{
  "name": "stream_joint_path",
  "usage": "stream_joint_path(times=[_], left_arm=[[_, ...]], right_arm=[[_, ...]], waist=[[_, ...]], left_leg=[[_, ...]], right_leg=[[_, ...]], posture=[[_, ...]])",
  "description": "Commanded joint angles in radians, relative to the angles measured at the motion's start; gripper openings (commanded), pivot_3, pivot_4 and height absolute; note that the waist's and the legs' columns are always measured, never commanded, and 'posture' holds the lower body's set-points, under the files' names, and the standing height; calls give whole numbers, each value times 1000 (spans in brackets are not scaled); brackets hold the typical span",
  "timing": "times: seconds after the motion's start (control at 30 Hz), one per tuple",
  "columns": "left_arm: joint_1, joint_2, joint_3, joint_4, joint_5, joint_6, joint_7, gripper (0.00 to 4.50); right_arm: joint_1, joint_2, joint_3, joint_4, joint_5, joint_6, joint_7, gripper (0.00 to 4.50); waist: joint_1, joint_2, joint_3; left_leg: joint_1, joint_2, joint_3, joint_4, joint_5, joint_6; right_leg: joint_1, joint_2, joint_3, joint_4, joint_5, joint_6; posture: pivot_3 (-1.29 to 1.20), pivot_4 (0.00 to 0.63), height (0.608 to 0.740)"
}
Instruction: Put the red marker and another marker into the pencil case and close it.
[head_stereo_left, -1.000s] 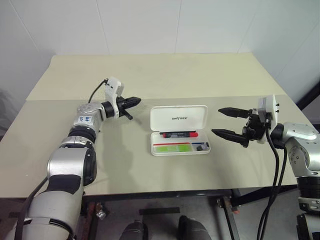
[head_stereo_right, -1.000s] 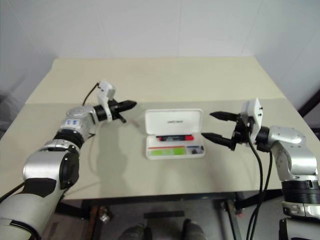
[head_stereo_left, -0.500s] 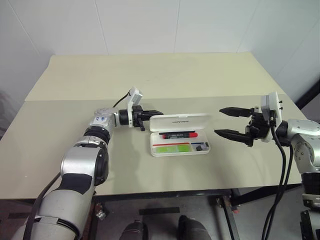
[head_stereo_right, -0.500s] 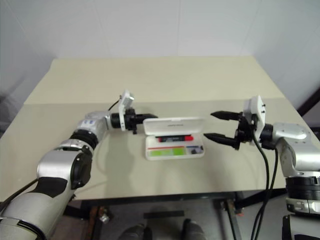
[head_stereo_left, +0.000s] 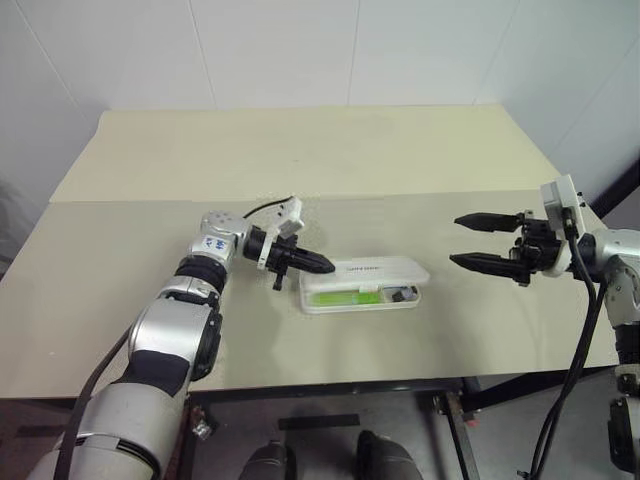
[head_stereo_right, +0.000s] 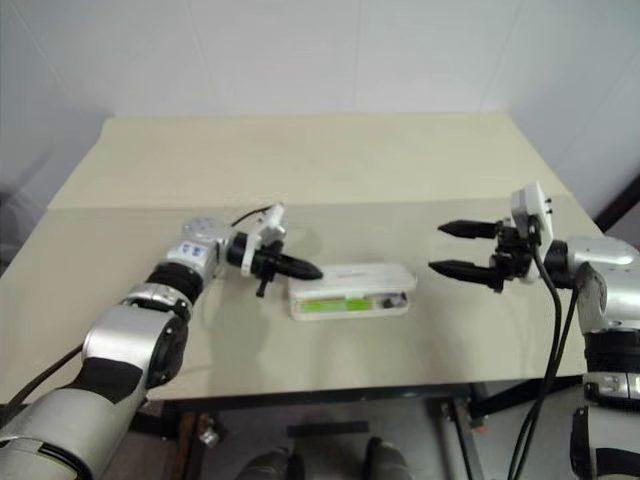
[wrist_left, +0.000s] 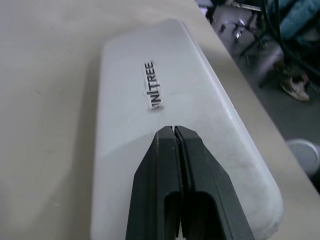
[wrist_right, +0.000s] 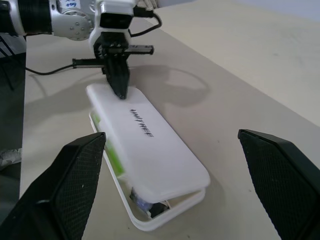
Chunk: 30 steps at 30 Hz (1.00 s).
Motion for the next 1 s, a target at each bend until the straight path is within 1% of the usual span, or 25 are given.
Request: stream_joint_path(times=[0.03,0.2,0.3,0.43,0.6,0.67,0.8,0.87,0.93,1.0], left_arm=[[9,-12,-25,-35,22,-44,-4,22],[43,-13,-92,-43,81,-121,-12,22],[61,-8,-147,-46,135,-211,14,22],[65,-7,-196,-38,172,-276,31,22],[69,-3,-237,-32,198,-311,58,22],[65,-7,-229,-31,191,-307,102,22],[51,-13,-147,-43,117,-300,216,22],[53,-7,-125,-53,98,-308,232,22],[64,0,-63,-81,37,-323,252,22],[82,17,-15,-115,-15,-307,236,22]], right_arm=[[-49,-13,-1,53,-20,-63,56,4500],[-86,7,12,92,-45,-114,58,4500],[-90,24,15,89,-53,-134,48,4500],[-80,37,11,71,-59,-143,42,4500],[-69,47,11,67,-64,-155,35,4500],[-66,51,13,65,-66,-160,32,4500],[-76,66,16,73,-76,-173,23,4500],[-82,71,16,81,-81,-181,22,4500],[-87,77,18,86,-85,-185,21,4500],[-88,82,19,88,-88,-189,20,4500]], waist=[[0,0,0],[-1,0,0],[-1,0,0],[0,1,-1],[0,2,-4],[0,3,-6],[-1,3,-6],[-1,3,-6],[-2,3,-6],[-4,3,-6]], left_leg=[[0,0,0,0,0,0],[0,0,0,0,0,0],[1,0,0,0,0,0],[1,0,0,1,0,-1],[3,0,0,1,0,0],[3,0,0,1,0,0],[3,-1,-1,1,0,1],[3,0,-2,1,1,1],[3,0,-2,1,1,1],[2,0,-2,1,1,1]], right_leg=[[0,0,0,0,0,0],[0,0,0,0,0,0],[0,0,0,0,0,0],[1,-1,0,1,0,0],[2,-2,0,2,0,0],[2,-2,0,2,0,0],[2,-2,0,2,3,-1],[2,-2,1,2,4,-1],[1,-2,2,2,5,0],[-1,-2,3,2,5,0]], posture=[[0,150,740],[0,150,740],[0,150,740],[0,150,740],[0,150,740],[0,150,740],[0,150,740],[0,150,740],[0,150,740],[0,150,740]])
